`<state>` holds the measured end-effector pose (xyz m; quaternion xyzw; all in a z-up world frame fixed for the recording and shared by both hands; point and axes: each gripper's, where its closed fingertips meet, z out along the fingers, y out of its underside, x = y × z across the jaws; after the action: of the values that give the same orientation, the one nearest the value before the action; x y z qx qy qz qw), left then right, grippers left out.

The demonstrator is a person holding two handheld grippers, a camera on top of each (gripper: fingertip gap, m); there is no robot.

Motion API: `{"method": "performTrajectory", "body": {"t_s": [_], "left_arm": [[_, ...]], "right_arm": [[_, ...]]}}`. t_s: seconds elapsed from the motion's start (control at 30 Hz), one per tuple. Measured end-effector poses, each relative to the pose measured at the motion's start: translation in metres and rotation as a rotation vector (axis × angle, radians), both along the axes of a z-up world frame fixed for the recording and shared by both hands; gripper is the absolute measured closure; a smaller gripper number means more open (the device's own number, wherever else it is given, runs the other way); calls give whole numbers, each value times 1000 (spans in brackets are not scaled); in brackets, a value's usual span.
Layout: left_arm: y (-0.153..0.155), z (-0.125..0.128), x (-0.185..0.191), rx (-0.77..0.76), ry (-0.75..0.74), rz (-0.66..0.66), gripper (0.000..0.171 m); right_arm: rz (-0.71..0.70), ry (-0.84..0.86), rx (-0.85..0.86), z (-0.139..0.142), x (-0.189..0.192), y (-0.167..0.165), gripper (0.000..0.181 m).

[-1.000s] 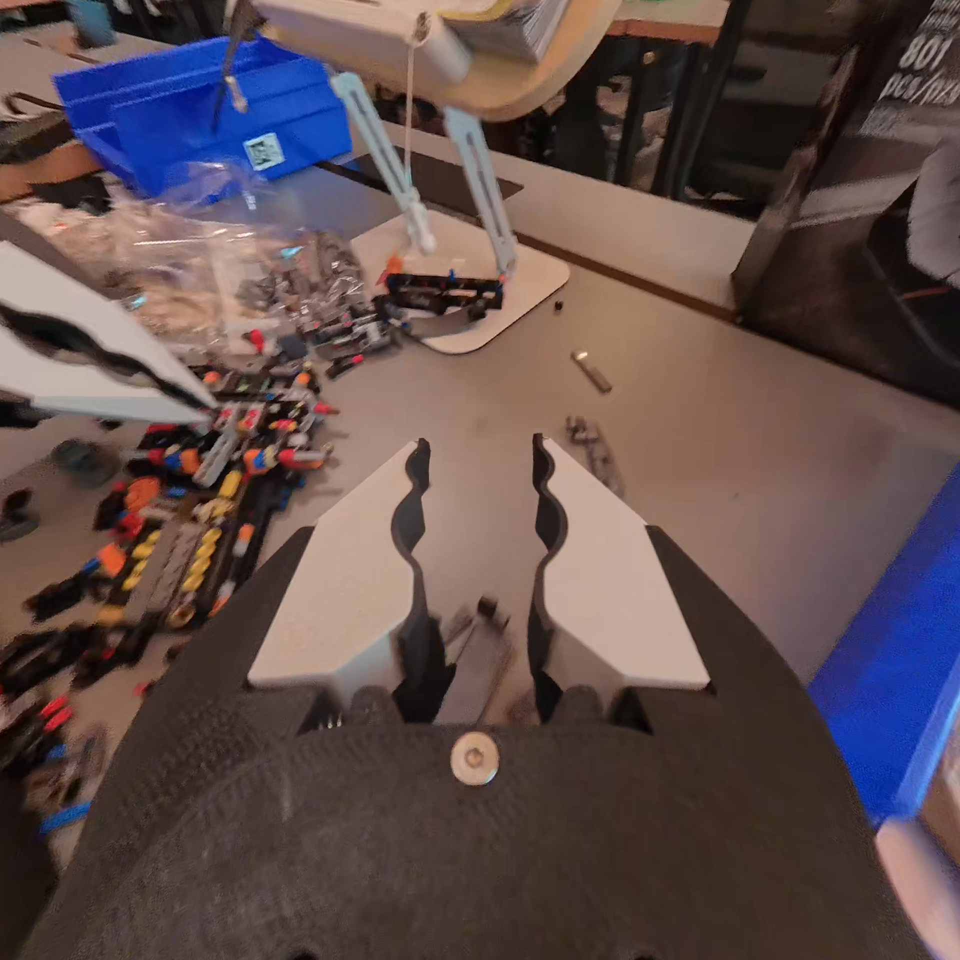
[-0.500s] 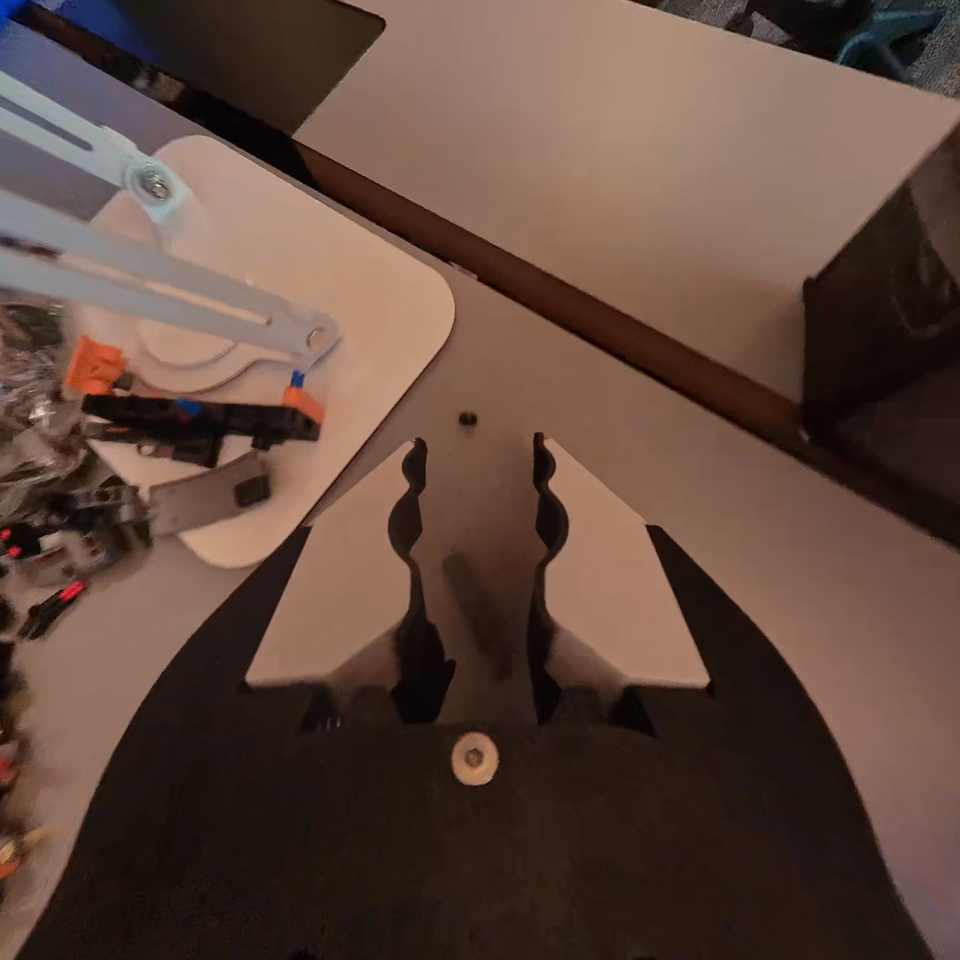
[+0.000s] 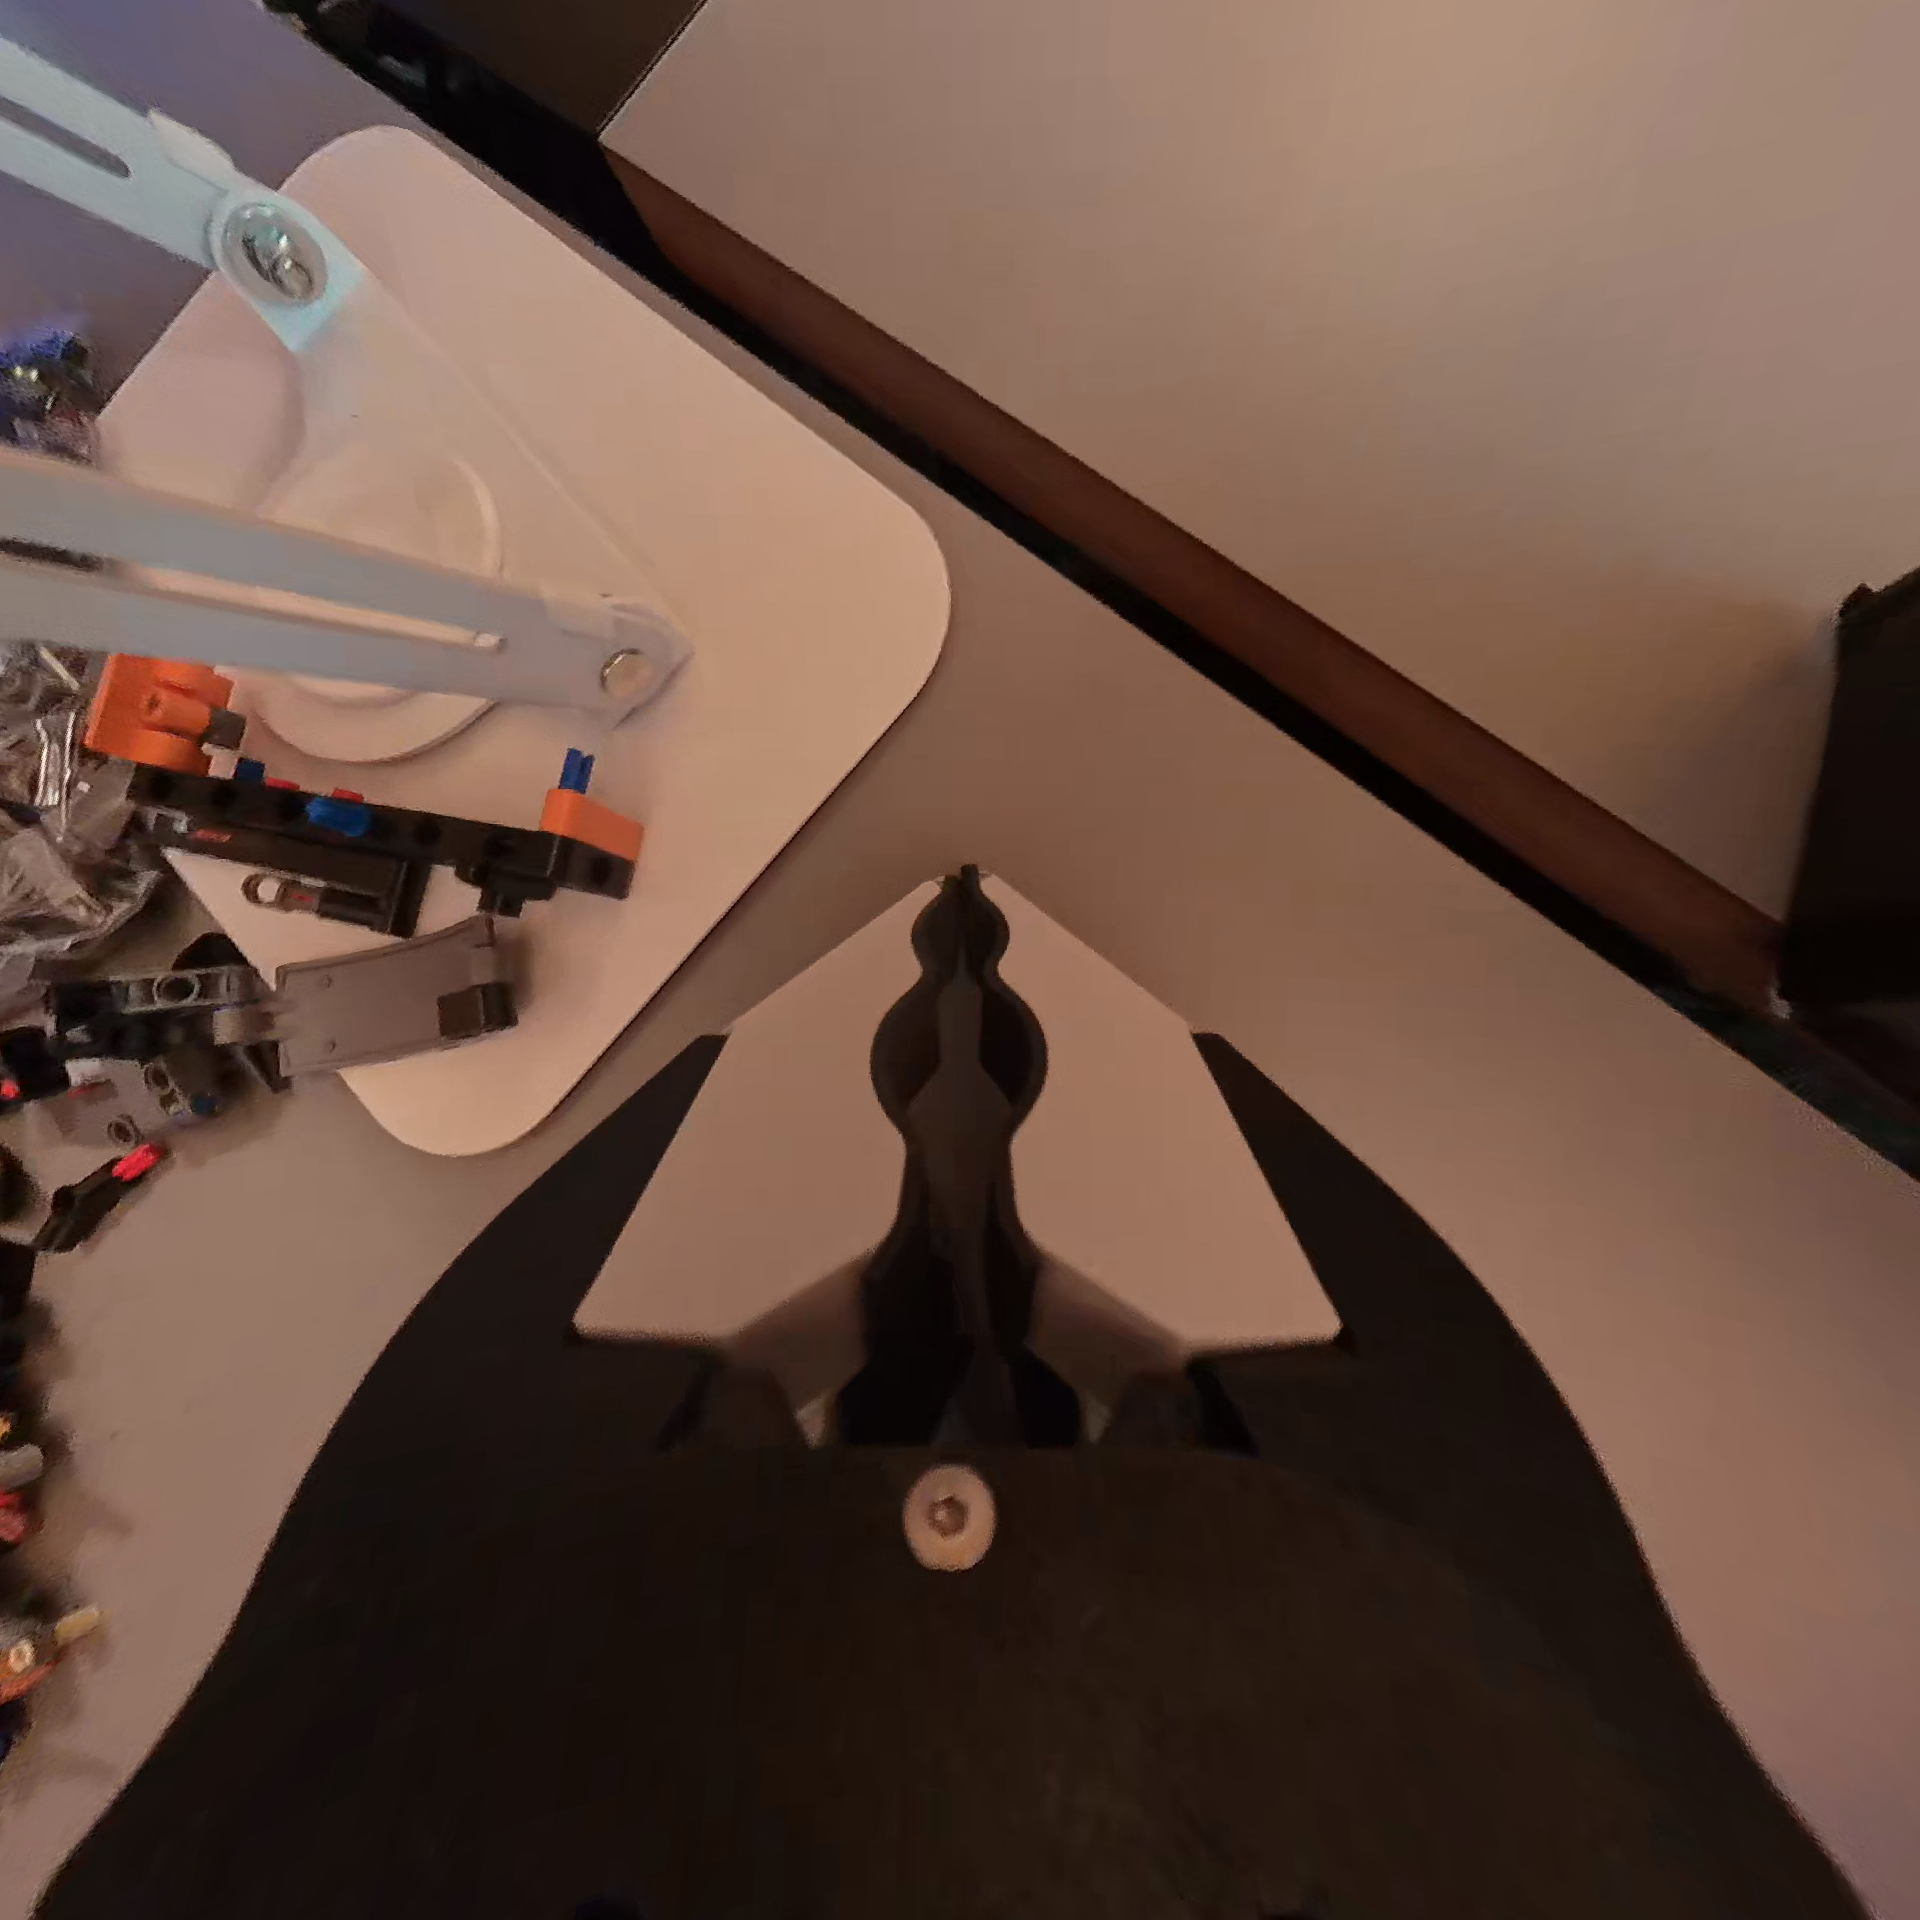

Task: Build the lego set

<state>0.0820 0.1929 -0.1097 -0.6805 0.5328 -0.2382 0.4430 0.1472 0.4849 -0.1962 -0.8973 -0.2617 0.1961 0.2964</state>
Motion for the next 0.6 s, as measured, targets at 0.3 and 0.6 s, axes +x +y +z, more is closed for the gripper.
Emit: {"method": "performTrajectory", "body": {"t_s": [0.3,0.6], "left_arm": [[31,5,-24,64,25,132,169],[163,-4,-78,-12,184,392,138]], "right_arm": [[59,68,-126,17,3,-55,181],[100,111,-71,54,-8,-120,174]]}}
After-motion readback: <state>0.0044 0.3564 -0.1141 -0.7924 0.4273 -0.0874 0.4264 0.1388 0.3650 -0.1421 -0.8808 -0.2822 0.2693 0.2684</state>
